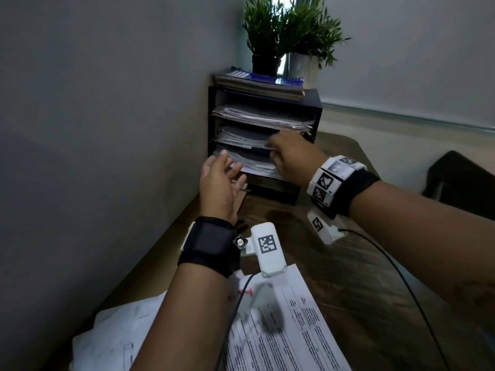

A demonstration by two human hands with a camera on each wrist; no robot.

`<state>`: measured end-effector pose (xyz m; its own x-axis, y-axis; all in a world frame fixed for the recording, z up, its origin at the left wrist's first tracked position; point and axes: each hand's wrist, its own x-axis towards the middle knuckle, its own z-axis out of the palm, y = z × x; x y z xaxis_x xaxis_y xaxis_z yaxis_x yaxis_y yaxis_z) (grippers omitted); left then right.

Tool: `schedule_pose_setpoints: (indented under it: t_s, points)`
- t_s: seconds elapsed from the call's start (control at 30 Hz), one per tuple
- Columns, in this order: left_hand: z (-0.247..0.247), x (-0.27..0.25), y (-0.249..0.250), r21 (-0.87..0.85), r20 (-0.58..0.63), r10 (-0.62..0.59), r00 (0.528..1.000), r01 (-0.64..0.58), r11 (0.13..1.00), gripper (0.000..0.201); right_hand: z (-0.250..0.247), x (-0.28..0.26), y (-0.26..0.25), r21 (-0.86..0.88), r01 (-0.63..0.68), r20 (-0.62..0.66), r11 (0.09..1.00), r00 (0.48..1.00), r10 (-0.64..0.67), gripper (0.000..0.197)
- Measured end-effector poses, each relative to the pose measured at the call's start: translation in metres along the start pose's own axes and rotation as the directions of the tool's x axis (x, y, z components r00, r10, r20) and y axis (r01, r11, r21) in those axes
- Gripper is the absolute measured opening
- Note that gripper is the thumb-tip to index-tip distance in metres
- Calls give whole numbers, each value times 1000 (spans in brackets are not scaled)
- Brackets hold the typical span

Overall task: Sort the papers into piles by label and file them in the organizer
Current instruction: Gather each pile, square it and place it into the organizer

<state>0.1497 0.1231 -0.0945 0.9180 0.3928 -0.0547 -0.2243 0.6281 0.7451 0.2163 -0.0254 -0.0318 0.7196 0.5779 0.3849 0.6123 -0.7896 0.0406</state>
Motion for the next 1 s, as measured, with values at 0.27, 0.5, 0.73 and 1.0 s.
schedule_pose_setpoints:
  t_s: [0.27,0.5,0.73,1.0]
  points:
    - [15,-28,30,273,75,76,994,-93,958,5,36,-124,-48,390,-270,616,881,787,-31,28]
    - [-22,-55,34,985,95,-349,932,-36,171,31,40,-147,-59,449,-237,621,861,776,-111,40]
    - [-56,-93,42,915,-123,-508,853,-101,-390,50,14,-167,-54,153,-285,551,946,820,158,22]
    - [-79,-114,56,873,-192,-500,844,-85,-480,50,9,-204,-57,239,-578,759,780,612,220,53]
